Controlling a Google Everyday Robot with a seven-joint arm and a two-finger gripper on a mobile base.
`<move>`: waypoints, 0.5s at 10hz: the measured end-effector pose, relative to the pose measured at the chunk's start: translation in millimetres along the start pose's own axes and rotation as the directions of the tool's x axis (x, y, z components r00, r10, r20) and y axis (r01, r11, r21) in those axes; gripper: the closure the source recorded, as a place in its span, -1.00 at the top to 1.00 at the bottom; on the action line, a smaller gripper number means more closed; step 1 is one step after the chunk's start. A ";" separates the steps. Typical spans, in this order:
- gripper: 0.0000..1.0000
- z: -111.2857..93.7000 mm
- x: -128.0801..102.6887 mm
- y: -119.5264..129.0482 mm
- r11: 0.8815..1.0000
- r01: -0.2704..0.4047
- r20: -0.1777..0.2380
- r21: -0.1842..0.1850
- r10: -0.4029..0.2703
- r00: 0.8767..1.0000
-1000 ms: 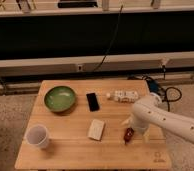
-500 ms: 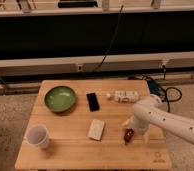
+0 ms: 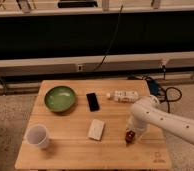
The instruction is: Place the pepper on the white sponge
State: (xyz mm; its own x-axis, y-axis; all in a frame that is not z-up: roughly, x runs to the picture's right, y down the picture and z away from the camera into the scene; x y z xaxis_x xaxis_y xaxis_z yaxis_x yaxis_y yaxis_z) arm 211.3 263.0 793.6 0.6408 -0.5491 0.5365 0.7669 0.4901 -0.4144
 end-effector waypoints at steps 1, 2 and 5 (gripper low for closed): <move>-0.54 0.0 -1.5 -1.1 1.000 0.006 0.002 -0.002 -0.006 1.000; -0.75 -1.4 -3.9 -4.2 1.000 0.016 0.004 -0.004 -0.016 1.000; -1.00 -8.9 -15.1 -22.2 0.998 0.059 0.019 -0.007 -0.059 0.998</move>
State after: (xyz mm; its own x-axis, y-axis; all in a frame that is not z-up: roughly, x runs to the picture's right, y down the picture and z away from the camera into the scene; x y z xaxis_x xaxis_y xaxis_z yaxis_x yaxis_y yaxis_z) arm 184.9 254.3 788.1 0.5939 -0.5643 0.5735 0.8035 0.4522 -0.3872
